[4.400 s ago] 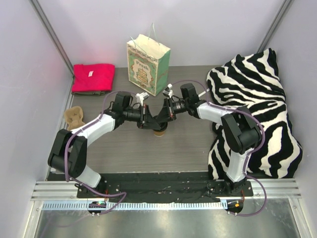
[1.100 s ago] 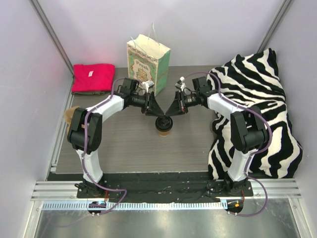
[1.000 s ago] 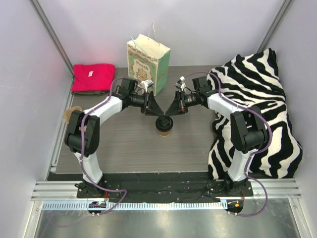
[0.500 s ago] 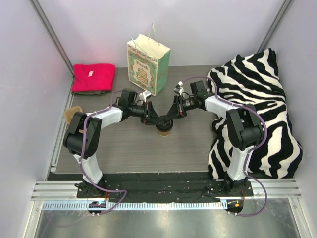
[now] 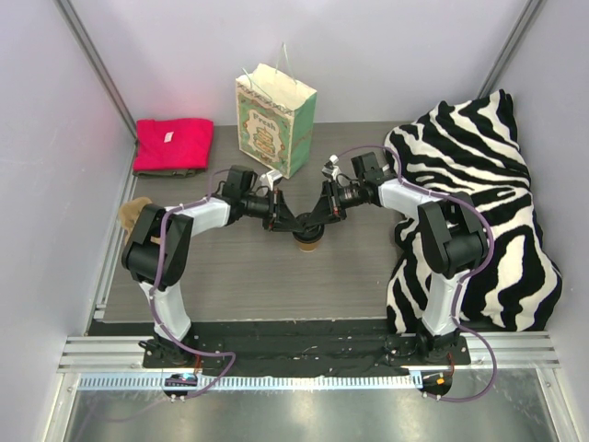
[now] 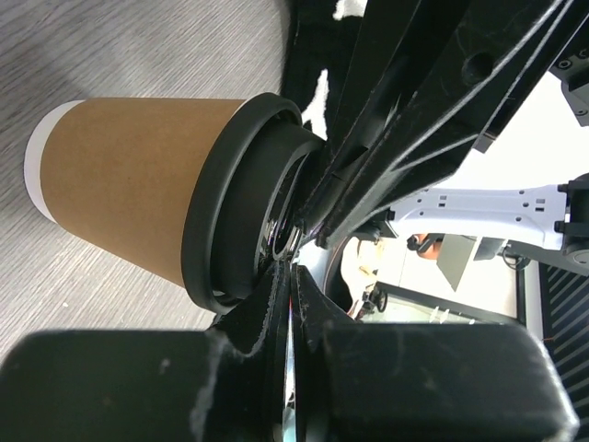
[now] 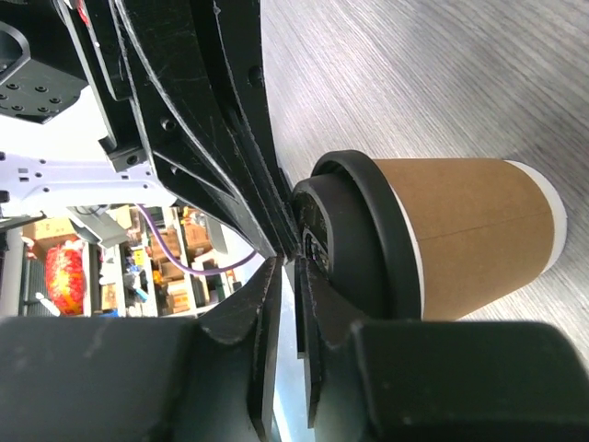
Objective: Pack the takeout coffee
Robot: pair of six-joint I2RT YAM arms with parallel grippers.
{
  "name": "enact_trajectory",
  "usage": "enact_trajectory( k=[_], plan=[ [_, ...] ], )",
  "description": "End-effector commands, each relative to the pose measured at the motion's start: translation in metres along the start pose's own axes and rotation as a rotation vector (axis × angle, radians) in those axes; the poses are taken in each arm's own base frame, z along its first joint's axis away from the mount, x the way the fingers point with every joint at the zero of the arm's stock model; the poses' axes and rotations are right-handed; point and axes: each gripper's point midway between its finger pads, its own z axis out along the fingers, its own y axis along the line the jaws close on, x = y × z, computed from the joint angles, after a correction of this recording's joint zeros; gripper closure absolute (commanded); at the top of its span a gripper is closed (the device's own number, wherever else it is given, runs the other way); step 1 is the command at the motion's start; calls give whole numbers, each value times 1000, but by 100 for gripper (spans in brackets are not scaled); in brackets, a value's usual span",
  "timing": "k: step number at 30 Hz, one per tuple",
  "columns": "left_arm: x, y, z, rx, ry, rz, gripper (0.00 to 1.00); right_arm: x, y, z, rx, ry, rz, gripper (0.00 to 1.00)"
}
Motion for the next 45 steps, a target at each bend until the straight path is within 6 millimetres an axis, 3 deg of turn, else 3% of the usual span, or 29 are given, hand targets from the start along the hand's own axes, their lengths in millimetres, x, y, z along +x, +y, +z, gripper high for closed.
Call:
enact_trajectory(
  k=[1, 7, 10, 15, 21, 26, 33, 38, 45],
  plan=[
    [1, 26, 3, -89, -4, -19, 94, -11, 29, -11, -33, -43, -43, 78],
    [-6, 12, 1, -83, -10, 19, 95, -34, 79, -26, -75, -113, -144, 76],
    [-7, 1, 3, -68, -3, 41, 95, -33, 76, -26, -64, -110, -143, 76],
    [-8, -15, 1, -32, 7, 65, 95, -23, 48, -19, -17, -76, -104, 79],
    [-7, -39, -2, 16, 20, 112, 94, -26, 57, -22, -37, -72, -127, 79],
    [-2, -60, 2, 43, 31, 167, 94, -19, 53, -21, -40, -57, -104, 79],
    [3, -35, 19, 13, 55, 132, 95, -24, 66, -26, -48, -74, -133, 79],
    [-1, -14, 26, -22, 53, 88, 95, -14, 58, -24, -43, -58, -102, 79],
    [0, -3, 28, -49, 59, 59, 96, -22, 74, -29, -51, -72, -137, 79]
  ],
)
